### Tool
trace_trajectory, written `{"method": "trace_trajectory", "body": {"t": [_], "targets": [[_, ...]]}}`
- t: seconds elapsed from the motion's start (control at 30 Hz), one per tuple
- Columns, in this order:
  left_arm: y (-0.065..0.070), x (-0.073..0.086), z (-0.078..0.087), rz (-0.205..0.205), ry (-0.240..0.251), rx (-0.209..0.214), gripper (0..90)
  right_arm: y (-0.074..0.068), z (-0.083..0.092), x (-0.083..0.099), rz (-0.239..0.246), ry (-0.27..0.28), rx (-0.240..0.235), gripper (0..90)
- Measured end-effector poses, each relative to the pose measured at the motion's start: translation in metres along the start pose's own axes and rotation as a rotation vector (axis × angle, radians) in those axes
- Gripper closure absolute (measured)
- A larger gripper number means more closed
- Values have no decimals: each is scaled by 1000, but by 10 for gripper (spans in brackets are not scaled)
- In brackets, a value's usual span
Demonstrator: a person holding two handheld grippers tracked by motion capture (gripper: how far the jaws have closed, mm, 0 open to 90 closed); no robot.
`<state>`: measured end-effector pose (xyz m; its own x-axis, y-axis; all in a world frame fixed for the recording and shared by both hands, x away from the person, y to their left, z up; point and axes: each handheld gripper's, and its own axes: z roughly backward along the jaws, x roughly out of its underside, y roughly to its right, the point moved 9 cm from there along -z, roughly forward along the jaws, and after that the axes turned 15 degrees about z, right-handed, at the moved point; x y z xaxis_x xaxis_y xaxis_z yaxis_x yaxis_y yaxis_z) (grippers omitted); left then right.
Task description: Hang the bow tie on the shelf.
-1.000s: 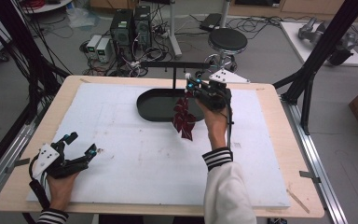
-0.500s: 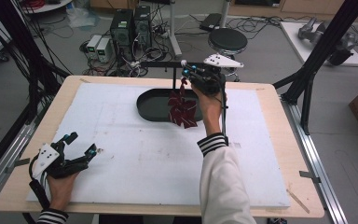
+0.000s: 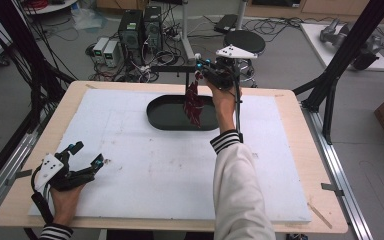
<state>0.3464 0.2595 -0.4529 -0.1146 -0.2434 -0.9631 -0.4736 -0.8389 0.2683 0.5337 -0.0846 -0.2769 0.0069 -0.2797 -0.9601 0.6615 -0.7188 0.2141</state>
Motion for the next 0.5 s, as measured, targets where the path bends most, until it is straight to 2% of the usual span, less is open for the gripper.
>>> {"method": "trace_trajectory", "body": {"t": [0.17,0.3,0.47,0.5], "targets": [[0,0,0,1,0,1,149,7,0,3,-8,2,34,857],[0,0,0,2,-2,1,149,11,-1,2,15,-8,80,857],[0,0,0,3,1,1,149,18,-9,2,10,-32,111,857],[0,0,0,4,0,1,149,19,-10,0,22,-22,122,857]]}}
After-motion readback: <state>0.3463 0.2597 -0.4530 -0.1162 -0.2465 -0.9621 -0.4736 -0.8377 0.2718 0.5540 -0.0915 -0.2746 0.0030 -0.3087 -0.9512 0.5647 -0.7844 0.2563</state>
